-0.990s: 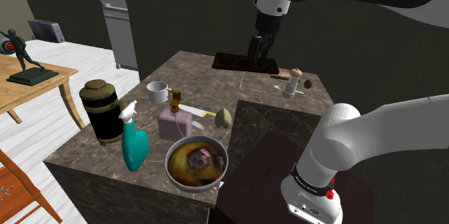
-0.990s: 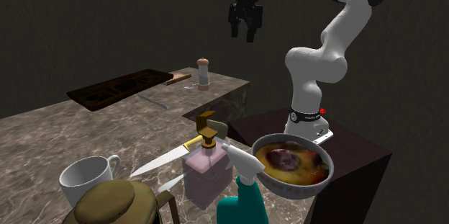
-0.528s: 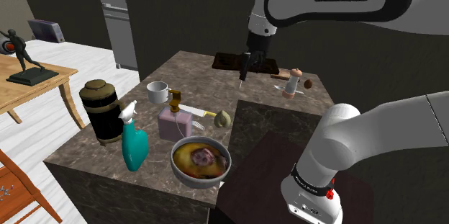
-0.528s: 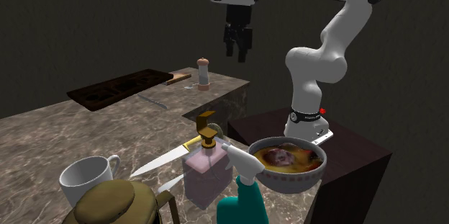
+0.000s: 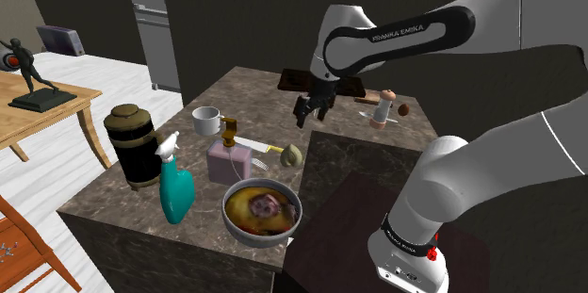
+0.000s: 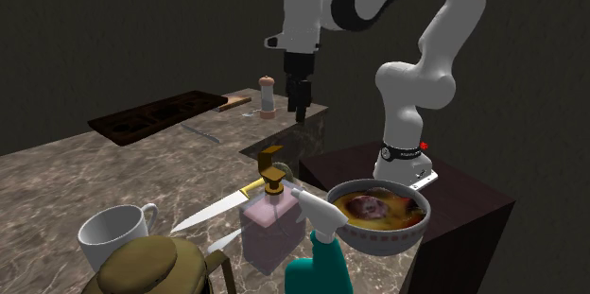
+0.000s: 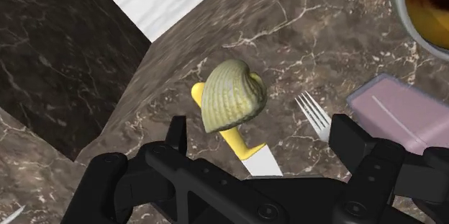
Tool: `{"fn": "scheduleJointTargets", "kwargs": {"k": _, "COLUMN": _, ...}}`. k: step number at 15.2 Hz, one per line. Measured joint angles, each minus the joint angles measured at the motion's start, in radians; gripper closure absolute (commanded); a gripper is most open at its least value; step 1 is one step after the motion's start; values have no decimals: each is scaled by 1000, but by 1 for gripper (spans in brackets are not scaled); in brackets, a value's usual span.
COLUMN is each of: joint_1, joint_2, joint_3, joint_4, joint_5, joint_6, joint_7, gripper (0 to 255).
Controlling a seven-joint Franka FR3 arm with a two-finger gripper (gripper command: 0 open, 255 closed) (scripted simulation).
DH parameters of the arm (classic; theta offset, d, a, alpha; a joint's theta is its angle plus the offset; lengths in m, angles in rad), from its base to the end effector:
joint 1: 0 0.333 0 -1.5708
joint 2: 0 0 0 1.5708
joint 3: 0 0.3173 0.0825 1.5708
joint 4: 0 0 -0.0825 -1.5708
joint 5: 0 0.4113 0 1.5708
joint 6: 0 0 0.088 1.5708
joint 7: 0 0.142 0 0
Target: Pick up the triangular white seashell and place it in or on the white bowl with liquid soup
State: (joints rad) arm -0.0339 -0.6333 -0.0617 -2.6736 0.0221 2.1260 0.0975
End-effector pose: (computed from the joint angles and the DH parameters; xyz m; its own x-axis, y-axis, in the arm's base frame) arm 0.3814 -0.0324 0.3908 0.9778 -0.1942 0.0782 -0.1895 -0.9798 -0.0641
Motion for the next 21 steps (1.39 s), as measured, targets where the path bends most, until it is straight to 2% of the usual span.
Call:
{"fn": "scheduleJointTargets", "kwargs": {"k": 8, "joint_1": 25, "joint_2": 275, "joint_3": -25, "joint_4": -61, "joint_5": 116, "joint_6": 359, "joint_7": 50, "gripper": 0}}
{"fn": "scheduleJointTargets", "kwargs": {"k": 16, "joint_1": 54, "joint_2": 405, "joint_3": -38, "joint_4": -79, "joint_5": 175, "joint_6": 510, "joint_7": 18, "gripper": 0}}
{"fn": "scheduleJointTargets", "kwargs": {"k": 21, "joint_1": 57, "joint_2": 420, "joint_3": -39, "joint_4": -80, "joint_5": 182, "joint_6": 526, "joint_7": 13, "gripper": 0}}
